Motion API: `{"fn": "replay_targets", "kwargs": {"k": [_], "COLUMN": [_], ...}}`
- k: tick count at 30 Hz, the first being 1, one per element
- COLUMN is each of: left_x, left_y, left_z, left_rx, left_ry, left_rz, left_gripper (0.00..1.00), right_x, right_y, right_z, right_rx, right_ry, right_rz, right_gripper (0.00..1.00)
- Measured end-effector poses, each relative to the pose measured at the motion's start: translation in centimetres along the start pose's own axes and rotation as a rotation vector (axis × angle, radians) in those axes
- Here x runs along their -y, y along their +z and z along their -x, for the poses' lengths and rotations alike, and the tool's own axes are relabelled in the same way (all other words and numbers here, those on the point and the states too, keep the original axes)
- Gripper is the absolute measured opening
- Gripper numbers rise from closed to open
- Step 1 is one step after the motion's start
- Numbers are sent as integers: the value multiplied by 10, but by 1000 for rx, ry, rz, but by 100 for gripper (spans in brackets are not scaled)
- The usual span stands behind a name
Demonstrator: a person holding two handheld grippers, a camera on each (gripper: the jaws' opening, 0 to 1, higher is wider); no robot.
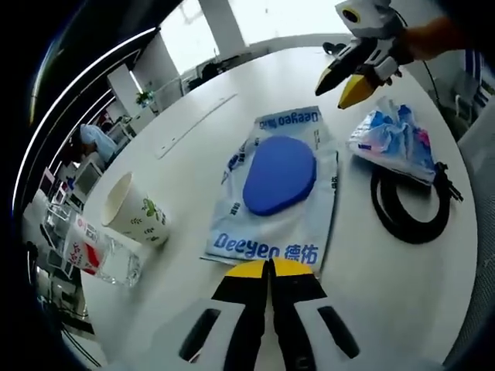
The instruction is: Arrange the tabletop items into an orderly group along one side of the table until the central work area is clear of visible clutter.
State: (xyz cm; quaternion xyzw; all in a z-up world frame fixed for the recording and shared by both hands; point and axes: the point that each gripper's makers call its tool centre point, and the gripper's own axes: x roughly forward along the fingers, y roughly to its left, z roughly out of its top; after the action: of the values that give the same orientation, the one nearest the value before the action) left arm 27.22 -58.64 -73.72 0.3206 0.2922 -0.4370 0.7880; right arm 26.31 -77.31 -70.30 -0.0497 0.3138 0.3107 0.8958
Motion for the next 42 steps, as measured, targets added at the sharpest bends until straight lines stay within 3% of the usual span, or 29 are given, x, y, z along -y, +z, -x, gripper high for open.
{"fn": "replay_targets", "kwargs": {"k": [13,22,27,34,42], "left_x": [1,-7,-14,-8,-9], "left_y": [5,8,4,3,-1], "left_z": [-4,0,1,-4,-7], "left_rx": [8,12,3,-3,-14], "left_ry": [-15,47,92,61,51], "left_rz": [-83,83,187,349,475], "left_gripper": [0,3,15,15,14], "right_x": [7,8,9,10,7], "right_y": [-10,-20,-23,-26,-29], "right_z": [-12,-18,-20,-21,-24], "right_rx": [-63,-112,-121,-123,-137], "right_ry": [-18,-30,-32,-35,-23], "right_rz": [-23,-44,-52,-78,-63], "right_gripper": [20,10,10,10,6]}}
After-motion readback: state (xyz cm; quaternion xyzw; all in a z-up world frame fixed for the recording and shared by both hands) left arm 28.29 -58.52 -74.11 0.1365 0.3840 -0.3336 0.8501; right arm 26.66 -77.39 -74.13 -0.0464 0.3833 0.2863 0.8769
